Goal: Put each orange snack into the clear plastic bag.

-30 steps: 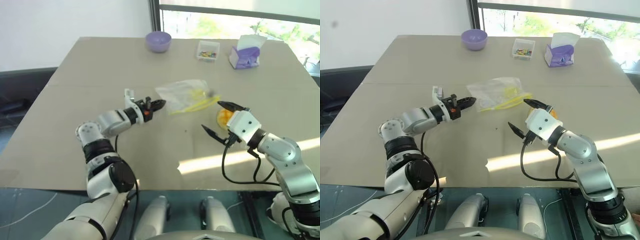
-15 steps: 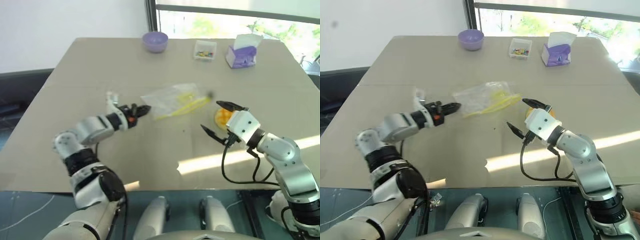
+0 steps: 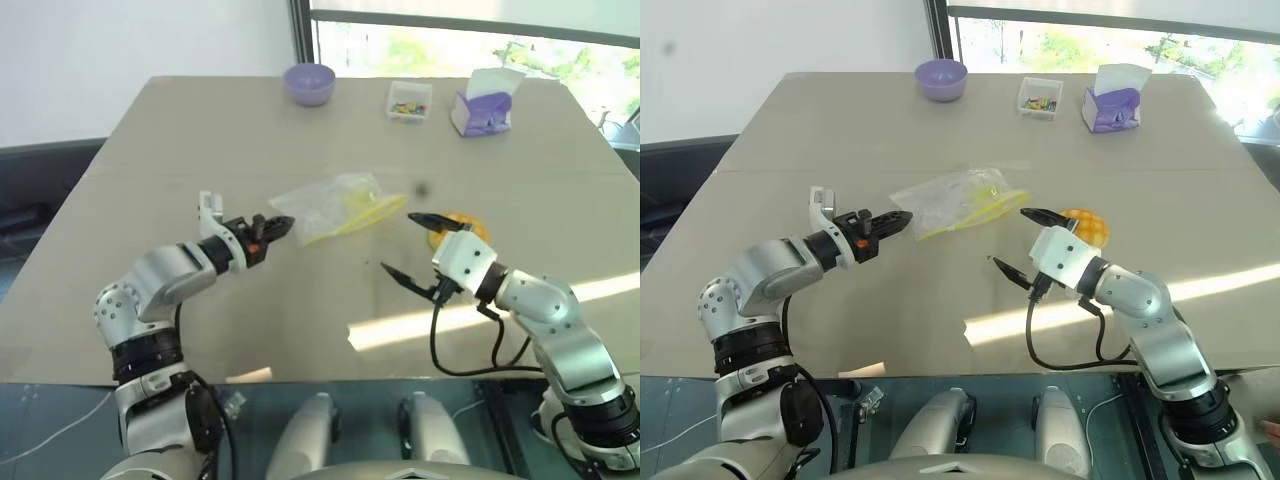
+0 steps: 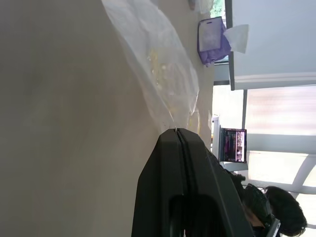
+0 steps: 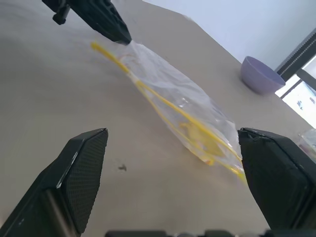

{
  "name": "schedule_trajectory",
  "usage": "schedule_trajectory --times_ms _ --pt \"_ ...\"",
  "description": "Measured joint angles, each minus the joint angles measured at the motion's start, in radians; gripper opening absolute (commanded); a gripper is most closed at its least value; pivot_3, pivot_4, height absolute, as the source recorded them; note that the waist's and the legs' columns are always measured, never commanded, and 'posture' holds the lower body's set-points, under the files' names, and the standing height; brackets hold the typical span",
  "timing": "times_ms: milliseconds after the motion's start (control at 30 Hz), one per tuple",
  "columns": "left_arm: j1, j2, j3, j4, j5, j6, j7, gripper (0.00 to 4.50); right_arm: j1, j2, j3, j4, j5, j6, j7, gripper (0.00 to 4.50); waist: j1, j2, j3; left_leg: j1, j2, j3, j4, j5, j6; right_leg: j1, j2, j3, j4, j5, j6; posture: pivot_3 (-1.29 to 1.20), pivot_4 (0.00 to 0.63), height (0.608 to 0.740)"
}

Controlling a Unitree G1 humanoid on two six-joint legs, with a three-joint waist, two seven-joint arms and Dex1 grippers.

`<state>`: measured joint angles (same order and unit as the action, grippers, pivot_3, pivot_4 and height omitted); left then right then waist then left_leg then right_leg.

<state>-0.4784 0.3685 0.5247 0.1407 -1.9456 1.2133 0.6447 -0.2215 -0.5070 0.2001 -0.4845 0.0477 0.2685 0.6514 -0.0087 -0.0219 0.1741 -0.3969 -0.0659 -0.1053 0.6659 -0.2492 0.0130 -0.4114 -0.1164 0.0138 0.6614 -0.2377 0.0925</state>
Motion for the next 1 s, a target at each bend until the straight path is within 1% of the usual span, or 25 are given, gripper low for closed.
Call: schedule_trajectory --times_ms 67,167,233,267,300,333,367,400,533,667,867,1000 --pt "0.039 0.014 -0.040 -0.004 0.005 -0.038 -0.005 0.03 -0.003 0.003 0.006 0.010 0.000 -0.002 0.004 4.50 0.000 0.000 0.000 0.000 -0.001 0.000 0.000 0.000 0.000 0.000 0.000 0.000 0.000 0.000 0.000 0.00 0.150 0.740" --pt "0.103 0.046 -0.085 -0.005 0.041 -0.076 -0.012 0.82 -0.003 0.006 0.008 0.035 -0.005 -0.018 -0.002 4.50 -0.001 0.000 0.000 0.000 0.000 0.000 -0.001 0.000 0.000 0.000 0.001 0.000 0.000 0.000 0.000 0.00 0.150 0.740" --pt "0.122 0.064 -0.106 -0.005 0.049 -0.093 -0.017 1.80 -0.003 0.007 0.009 0.047 -0.011 -0.036 -0.004 4.50 0.000 0.000 0.000 0.000 0.000 0.000 -0.001 0.000 0.000 0.000 0.001 0.000 0.000 0.000 0.000 0.00 0.150 0.740" --pt "0.125 0.075 -0.109 -0.012 0.047 -0.105 -0.028 2.23 -0.002 0.010 0.010 0.054 -0.014 -0.043 -0.004 4.50 0.001 0.000 0.000 0.000 0.000 0.000 -0.001 0.000 0.000 0.000 0.001 0.000 0.000 0.000 0.000 0.00 0.150 0.740" --pt "0.125 0.079 -0.110 -0.013 0.047 -0.108 -0.029 2.53 -0.002 0.010 0.010 0.055 -0.015 -0.044 -0.004 4.50 0.002 0.000 0.000 0.000 0.000 0.000 -0.001 0.000 0.000 0.000 0.001 0.000 0.000 0.000 0.000 0.00 0.150 0.740" --pt "0.124 0.092 -0.115 -0.015 0.042 -0.119 -0.032 2.95 -0.001 0.012 0.010 0.057 -0.019 -0.055 -0.005 4.50 0.001 0.000 0.000 0.000 0.000 0.000 -0.001 0.000 0.000 0.000 0.001 0.000 0.000 0.000 0.000 0.00 0.150 0.740" --pt "0.124 0.100 -0.120 -0.018 0.035 -0.129 -0.035 3.47 -0.001 0.012 0.010 0.060 -0.022 -0.060 -0.005 4.50 0.001 0.000 0.000 0.000 0.000 0.000 -0.001 0.000 0.000 0.000 0.001 0.000 0.000 0.000 0.000 0.00 0.150 0.740" --pt "0.123 0.101 -0.122 -0.021 0.035 -0.131 -0.036 3.60 -0.001 0.012 0.010 0.062 -0.022 -0.061 -0.006 4.50 0.001 0.000 0.000 0.001 0.000 0.000 -0.001 0.000 0.000 0.000 0.001 0.000 0.000 0.000 0.000 0.00 0.150 0.740" --pt "0.092 0.133 -0.149 -0.006 0.047 -0.150 -0.037 3.60 0.000 0.015 0.010 0.070 -0.032 -0.076 -0.009 4.50 -0.001 0.000 0.000 0.001 0.000 0.000 -0.001 0.000 0.000 0.000 0.002 0.000 0.000 0.000 0.000 0.00 0.150 0.740" --pt "0.065 0.133 -0.177 0.017 0.062 -0.159 -0.048 3.60 -0.001 0.017 0.009 0.070 -0.037 -0.077 -0.012 4.50 0.001 0.000 0.000 0.001 0.000 0.000 -0.001 0.000 0.000 0.000 0.001 0.000 0.000 0.000 0.000 0.00 0.150 0.740" --pt "-0.027 0.090 -0.214 0.123 0.152 -0.155 -0.134 3.60 -0.001 0.019 0.009 0.070 -0.042 -0.076 -0.015 4.50 0.024 0.000 -0.001 0.001 -0.001 0.000 -0.001 0.000 0.000 0.001 0.001 -0.001 0.000 0.000 0.000 0.00 0.150 0.740" --pt "-0.073 0.073 -0.212 0.202 0.184 -0.131 -0.184 3.60 -0.001 0.010 -0.003 0.069 -0.043 -0.071 -0.016 4.50 0.026 0.000 -0.001 0.001 -0.002 -0.001 -0.001 0.000 0.000 0.001 0.001 -0.002 0.000 0.000 0.000 0.00 0.150 0.740"
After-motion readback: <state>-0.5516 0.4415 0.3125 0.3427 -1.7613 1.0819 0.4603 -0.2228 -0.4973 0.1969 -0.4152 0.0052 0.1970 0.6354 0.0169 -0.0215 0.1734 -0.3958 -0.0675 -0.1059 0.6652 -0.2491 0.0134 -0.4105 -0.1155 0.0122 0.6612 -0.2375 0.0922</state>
